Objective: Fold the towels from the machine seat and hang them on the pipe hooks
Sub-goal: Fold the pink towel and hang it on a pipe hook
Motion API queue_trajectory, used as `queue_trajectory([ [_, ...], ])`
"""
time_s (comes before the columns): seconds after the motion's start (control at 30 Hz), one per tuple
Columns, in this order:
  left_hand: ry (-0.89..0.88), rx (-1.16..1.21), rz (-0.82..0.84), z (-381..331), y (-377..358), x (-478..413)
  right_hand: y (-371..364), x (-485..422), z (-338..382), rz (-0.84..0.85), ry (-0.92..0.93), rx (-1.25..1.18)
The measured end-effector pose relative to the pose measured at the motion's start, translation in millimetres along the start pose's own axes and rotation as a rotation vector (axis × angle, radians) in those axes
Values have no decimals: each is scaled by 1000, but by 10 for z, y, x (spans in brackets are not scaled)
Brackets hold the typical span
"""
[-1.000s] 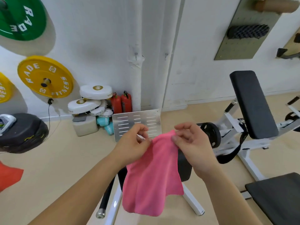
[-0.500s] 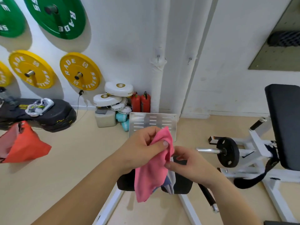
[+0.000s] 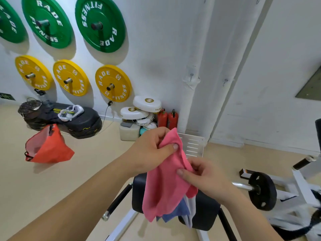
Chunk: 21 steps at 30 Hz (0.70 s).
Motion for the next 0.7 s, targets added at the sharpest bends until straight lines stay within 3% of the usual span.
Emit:
queue_trajectory([
  [0.13,8,-46,-152,93,167,64,57,50,-124,126,-58,-39],
  [0.23,13,-38,-268,180,311,26,177,31,-258,148,-115,191],
  [0.37,43,-118,-286,271,451,-189,419,-165,-129,-78,-175,514],
  [0.57,-67,-107,-513,-88,929,-630,937,-506,775,-490,33,466],
  [0.7,-143,-96,-619,-339,1238,-675,1141,-459,1354,-683,143,619],
])
Point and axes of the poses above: each hand's wrist, its own x-axis away from the middle knuckle, its own y-axis out of the back of the hand, z = x × y, the point moved 4 cm from there along -x, towards the middle knuckle, and after that the axes turned 1 degree about -y, right-handed, at the moved point
